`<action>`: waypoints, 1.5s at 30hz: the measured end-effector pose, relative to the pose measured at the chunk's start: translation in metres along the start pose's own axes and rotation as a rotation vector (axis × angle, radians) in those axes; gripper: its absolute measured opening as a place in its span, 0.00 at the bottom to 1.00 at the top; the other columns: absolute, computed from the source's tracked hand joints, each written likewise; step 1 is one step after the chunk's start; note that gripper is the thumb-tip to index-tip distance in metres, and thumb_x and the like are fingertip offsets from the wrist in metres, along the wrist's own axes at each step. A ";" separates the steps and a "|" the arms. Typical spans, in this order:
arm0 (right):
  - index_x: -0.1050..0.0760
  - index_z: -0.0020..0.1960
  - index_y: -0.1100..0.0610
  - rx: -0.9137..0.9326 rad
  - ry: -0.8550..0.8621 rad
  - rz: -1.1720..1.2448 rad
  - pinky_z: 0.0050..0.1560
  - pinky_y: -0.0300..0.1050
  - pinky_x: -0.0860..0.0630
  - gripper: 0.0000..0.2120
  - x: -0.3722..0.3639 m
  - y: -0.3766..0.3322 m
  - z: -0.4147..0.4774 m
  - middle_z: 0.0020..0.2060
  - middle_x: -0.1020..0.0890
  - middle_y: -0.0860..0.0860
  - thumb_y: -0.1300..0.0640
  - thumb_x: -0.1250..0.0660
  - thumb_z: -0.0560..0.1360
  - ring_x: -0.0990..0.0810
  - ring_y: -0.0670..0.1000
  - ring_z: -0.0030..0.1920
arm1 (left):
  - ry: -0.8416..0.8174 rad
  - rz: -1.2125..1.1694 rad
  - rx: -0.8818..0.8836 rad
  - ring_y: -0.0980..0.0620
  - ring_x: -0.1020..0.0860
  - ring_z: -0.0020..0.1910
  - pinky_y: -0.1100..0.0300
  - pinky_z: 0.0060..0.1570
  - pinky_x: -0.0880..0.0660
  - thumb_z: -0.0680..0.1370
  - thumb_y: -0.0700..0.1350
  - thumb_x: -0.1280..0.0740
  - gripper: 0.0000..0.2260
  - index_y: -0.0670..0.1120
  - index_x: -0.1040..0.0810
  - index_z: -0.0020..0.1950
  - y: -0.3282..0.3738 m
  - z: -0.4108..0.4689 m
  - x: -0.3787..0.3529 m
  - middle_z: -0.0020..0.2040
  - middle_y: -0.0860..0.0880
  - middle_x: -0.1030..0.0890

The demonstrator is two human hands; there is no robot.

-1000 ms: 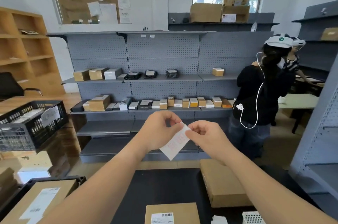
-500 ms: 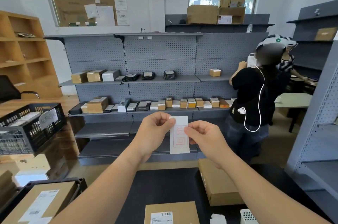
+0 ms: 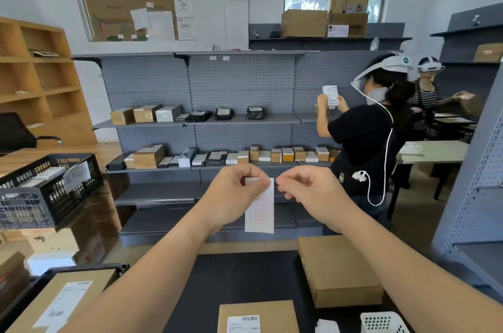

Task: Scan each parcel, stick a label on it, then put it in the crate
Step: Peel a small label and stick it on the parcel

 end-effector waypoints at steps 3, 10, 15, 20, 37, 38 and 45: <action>0.14 0.45 0.55 0.058 -0.030 -0.096 0.46 0.40 0.20 0.06 0.001 -0.008 0.002 0.39 0.13 0.50 0.59 0.29 0.78 0.16 0.49 0.41 | -0.028 0.046 -0.016 0.53 0.20 0.42 0.57 0.46 0.23 0.79 0.47 0.30 0.06 0.52 0.17 0.43 0.005 -0.001 0.000 0.41 0.52 0.16; 0.14 0.44 0.55 0.070 -0.056 -0.161 0.43 0.34 0.21 0.08 0.001 -0.013 -0.001 0.38 0.13 0.49 0.61 0.30 0.78 0.16 0.46 0.40 | -0.075 0.107 -0.031 0.57 0.27 0.35 0.61 0.39 0.29 0.78 0.49 0.29 0.05 0.52 0.17 0.42 0.011 -0.002 0.000 0.38 0.50 0.19; 0.14 0.44 0.54 0.077 -0.053 -0.186 0.43 0.35 0.21 0.08 0.000 -0.014 -0.001 0.36 0.14 0.47 0.60 0.30 0.78 0.16 0.45 0.39 | -0.093 0.112 -0.036 0.56 0.26 0.36 0.60 0.38 0.28 0.78 0.49 0.29 0.05 0.53 0.17 0.42 0.012 -0.003 0.000 0.39 0.50 0.18; 0.14 0.44 0.55 0.079 -0.057 -0.190 0.45 0.41 0.20 0.08 -0.001 -0.012 -0.001 0.37 0.14 0.50 0.61 0.31 0.79 0.16 0.49 0.41 | -0.109 0.112 -0.035 0.56 0.26 0.36 0.60 0.37 0.29 0.78 0.49 0.29 0.06 0.53 0.17 0.42 0.013 -0.004 0.000 0.37 0.51 0.19; 0.17 0.45 0.58 -0.043 -0.034 0.010 0.42 0.40 0.24 0.07 -0.014 0.007 -0.003 0.34 0.18 0.48 0.60 0.33 0.80 0.23 0.42 0.36 | 0.077 0.142 -0.023 0.61 0.29 0.37 0.63 0.42 0.29 0.74 0.51 0.25 0.08 0.57 0.21 0.50 0.000 -0.004 -0.001 0.41 0.57 0.24; 0.17 0.44 0.57 -0.042 -0.007 0.032 0.42 0.40 0.24 0.08 -0.014 0.009 -0.003 0.34 0.18 0.47 0.60 0.33 0.80 0.23 0.41 0.36 | 0.162 0.160 -0.040 0.61 0.30 0.38 0.62 0.44 0.30 0.73 0.52 0.24 0.11 0.57 0.23 0.50 0.000 -0.004 0.000 0.44 0.58 0.25; 0.18 0.40 0.51 0.017 0.100 0.085 0.39 0.40 0.26 0.11 -0.019 0.020 -0.002 0.32 0.21 0.45 0.61 0.32 0.79 0.25 0.43 0.35 | 0.255 0.127 -0.125 0.65 0.28 0.34 0.71 0.37 0.33 0.75 0.45 0.25 0.07 0.55 0.18 0.40 0.005 -0.012 -0.013 0.36 0.61 0.21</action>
Point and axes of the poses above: each hand's wrist, its own z-axis towards the middle knuckle, its own x-axis out of the back of the hand, y = z × x, the point moved 4 cm from there along z, towards the middle knuckle
